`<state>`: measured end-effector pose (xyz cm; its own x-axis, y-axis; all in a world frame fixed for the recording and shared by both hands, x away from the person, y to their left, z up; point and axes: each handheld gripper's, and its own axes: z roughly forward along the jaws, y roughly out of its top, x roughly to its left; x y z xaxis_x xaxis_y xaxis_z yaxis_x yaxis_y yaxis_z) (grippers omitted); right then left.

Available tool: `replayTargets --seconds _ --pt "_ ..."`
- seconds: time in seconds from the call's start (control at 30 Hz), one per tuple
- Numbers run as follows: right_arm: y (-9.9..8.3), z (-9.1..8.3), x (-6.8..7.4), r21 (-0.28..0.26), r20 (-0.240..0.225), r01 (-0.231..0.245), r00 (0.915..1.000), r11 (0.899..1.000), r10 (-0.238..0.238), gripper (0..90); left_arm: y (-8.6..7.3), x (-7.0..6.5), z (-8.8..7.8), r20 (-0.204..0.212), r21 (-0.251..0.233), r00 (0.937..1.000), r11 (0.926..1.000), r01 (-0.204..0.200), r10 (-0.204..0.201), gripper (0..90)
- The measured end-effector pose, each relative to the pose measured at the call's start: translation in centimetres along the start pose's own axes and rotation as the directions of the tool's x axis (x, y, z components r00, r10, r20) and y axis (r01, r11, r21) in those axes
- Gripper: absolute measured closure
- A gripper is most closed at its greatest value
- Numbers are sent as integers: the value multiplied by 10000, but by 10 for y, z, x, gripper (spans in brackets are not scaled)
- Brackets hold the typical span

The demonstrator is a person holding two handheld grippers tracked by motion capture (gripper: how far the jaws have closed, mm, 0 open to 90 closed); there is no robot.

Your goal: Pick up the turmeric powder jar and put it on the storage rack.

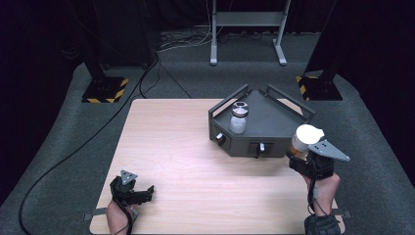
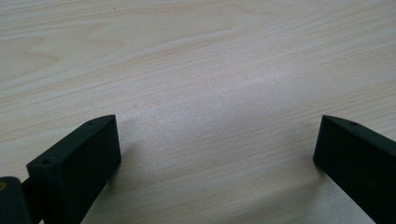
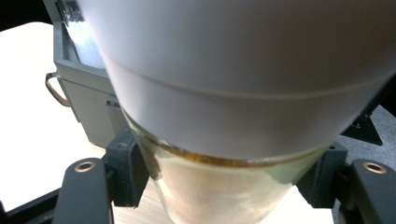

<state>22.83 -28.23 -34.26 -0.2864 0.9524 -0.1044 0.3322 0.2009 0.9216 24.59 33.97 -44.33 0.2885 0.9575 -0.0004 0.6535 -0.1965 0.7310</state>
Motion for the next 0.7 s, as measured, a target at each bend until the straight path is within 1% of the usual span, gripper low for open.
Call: replayTargets --seconds 0.2,0.43,0.7 --pt "6 2 0 18 -15 124 9999 9999 -124 304 0 0 0 0 2 10000 10000 -1 1 7" --pt "10 5 -1 71 -18 127 9999 9999 -127 304 0 0 0 1 -1 10000 10000 3 -3 7" --pt "18 9 -3 63 14 208 9998 9998 -208 304 0 0 0 3 3 10000 10000 9 -9 7"
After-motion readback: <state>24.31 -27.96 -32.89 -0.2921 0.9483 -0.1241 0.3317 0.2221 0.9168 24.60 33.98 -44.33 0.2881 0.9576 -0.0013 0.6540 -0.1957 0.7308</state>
